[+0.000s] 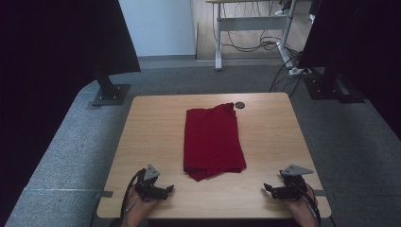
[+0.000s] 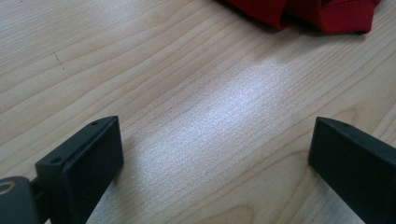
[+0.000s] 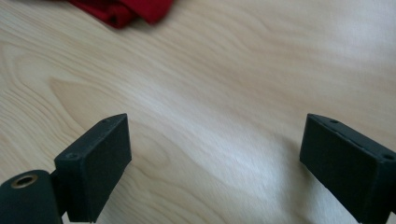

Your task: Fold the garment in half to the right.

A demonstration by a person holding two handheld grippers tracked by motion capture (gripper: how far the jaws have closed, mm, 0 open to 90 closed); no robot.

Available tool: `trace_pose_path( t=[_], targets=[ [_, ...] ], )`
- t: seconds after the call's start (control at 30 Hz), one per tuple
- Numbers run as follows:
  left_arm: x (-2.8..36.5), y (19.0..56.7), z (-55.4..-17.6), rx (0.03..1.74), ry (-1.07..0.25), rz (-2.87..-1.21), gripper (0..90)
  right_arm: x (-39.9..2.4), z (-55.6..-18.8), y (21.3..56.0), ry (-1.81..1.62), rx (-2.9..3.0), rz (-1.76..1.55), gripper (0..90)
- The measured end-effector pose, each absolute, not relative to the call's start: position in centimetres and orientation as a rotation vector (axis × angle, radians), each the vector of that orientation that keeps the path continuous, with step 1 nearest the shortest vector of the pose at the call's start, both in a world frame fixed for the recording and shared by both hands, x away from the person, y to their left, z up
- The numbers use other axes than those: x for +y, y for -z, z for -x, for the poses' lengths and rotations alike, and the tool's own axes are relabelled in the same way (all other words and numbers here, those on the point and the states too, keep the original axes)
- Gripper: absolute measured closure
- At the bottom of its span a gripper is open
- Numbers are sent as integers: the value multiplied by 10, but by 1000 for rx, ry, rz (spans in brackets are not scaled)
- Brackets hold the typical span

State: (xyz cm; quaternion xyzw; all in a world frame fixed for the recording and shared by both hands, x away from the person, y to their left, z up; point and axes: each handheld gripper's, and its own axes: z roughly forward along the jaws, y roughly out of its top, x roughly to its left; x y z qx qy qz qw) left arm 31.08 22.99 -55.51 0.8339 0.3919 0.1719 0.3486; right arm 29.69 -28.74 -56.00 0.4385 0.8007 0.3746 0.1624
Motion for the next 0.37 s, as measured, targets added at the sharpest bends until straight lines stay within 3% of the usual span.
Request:
trace_pose_path(
  t=[0.37],
  targets=[
    [229,555,-311,1021,-448,-2159,31,-282,-294,561,-994,2274,-1234,70]
  ],
)
